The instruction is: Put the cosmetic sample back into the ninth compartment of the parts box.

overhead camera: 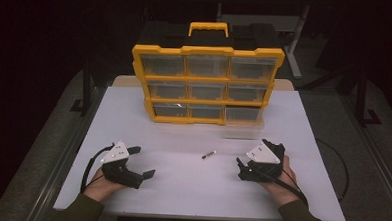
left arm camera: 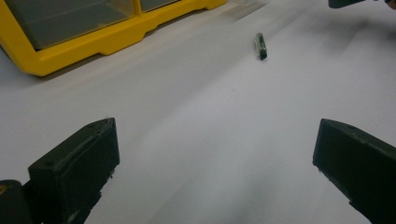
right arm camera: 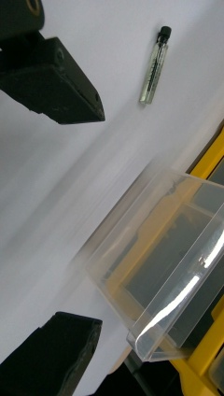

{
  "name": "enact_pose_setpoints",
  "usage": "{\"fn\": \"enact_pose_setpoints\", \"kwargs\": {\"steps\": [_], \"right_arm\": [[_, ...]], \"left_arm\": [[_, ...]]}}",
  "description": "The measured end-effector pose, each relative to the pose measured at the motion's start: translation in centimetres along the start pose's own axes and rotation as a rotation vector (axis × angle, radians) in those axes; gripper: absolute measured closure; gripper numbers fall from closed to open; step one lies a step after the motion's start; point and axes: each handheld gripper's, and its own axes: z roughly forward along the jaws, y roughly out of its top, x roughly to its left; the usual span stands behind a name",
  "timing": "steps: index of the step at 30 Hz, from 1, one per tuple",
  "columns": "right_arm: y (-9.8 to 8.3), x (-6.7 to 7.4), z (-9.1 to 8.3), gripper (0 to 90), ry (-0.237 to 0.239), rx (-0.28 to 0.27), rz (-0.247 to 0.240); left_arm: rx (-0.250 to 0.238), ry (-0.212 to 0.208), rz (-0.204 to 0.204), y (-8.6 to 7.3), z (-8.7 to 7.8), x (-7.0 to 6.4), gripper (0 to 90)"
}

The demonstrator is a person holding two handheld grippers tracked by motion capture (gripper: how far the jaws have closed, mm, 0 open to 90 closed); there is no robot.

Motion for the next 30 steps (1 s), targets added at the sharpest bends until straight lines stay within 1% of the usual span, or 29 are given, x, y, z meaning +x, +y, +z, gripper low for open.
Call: {"fn": "enact_pose_setpoints", "kwargs": {"steps": [2,3,4,6,10,12,13,15,16,17,19,20,21,22,23,24,25,26,28,29,30], "right_arm": [[0.0,-0.1,0.0,1.8,0.005,-0.001,0.006],[0.0,-0.1,0.0,1.8,0.013,0.001,0.022],[0.0,-0.1,0.0,1.8,0.013,0.001,0.022],[0.0,-0.3,0.0,1.7,0.023,-0.001,0.043],[0.0,-0.3,0.0,1.8,0.033,0.001,0.059],[0.1,-0.5,0.0,1.7,0.048,-0.004,0.086],[0.1,-0.5,0.0,1.7,0.048,-0.004,0.086],[0.1,-0.7,0.0,1.7,0.064,-0.004,0.116],[0.1,-0.7,0.0,1.7,0.064,-0.004,0.116],[0.1,-0.8,0.0,1.7,0.074,0.000,0.141],[0.0,-1.1,0.0,1.7,0.092,-0.006,0.160],[0.0,-1.1,0.0,1.7,0.092,-0.006,0.160],[0.0,-1.3,0.0,1.7,0.104,-0.005,0.183],[0.0,-1.3,0.0,1.7,0.104,-0.005,0.183],[-0.1,-1.6,0.0,1.7,0.123,-0.005,0.217],[-0.1,-1.6,0.0,1.7,0.123,-0.005,0.217],[-0.1,-1.9,0.0,1.7,0.140,-0.006,0.251],[-0.1,-1.9,0.0,1.7,0.140,-0.006,0.251],[-0.2,-2.1,0.0,1.7,0.154,-0.005,0.286],[-0.2,-2.3,0.0,1.7,0.169,-0.007,0.303],[-0.2,-2.3,0.0,1.7,0.169,-0.007,0.303]], "left_arm": [[-0.001,-0.001,0.000,0.0,0.0,0.0,0.0],[0.000,-0.001,-0.001,0.0,0.0,0.0,0.0],[0.000,-0.001,-0.001,0.0,0.0,0.0,0.0],[0.000,0.000,0.000,0.0,0.0,0.0,0.0],[0.000,-0.001,0.000,0.0,0.0,0.0,0.0],[0.000,-0.001,0.000,0.0,0.0,0.0,0.0],[0.000,-0.001,0.000,0.0,0.0,0.0,0.0],[0.000,-0.002,0.001,0.0,0.0,0.0,0.0],[0.000,-0.002,0.001,0.0,0.0,0.0,0.0],[-0.001,-0.002,0.000,0.0,0.0,0.0,0.0],[0.002,-0.002,0.002,0.0,0.0,0.0,0.0],[0.002,-0.002,0.002,0.0,0.0,0.0,0.0],[0.001,-0.002,0.002,0.0,0.0,0.0,0.0],[0.001,-0.002,0.002,0.0,0.0,0.0,0.0],[-0.001,-0.002,-0.001,0.0,0.0,0.0,0.0],[-0.001,-0.002,-0.001,0.0,0.0,0.0,0.0],[0.002,-0.002,0.002,0.0,0.0,0.0,0.0],[0.002,-0.002,0.002,0.0,0.0,0.0,0.0],[0.002,-0.002,0.002,0.0,0.0,0.0,0.0],[0.002,-0.002,0.002,0.0,0.0,0.0,0.0],[0.002,-0.002,0.002,0.0,0.0,0.0,0.0]]}}
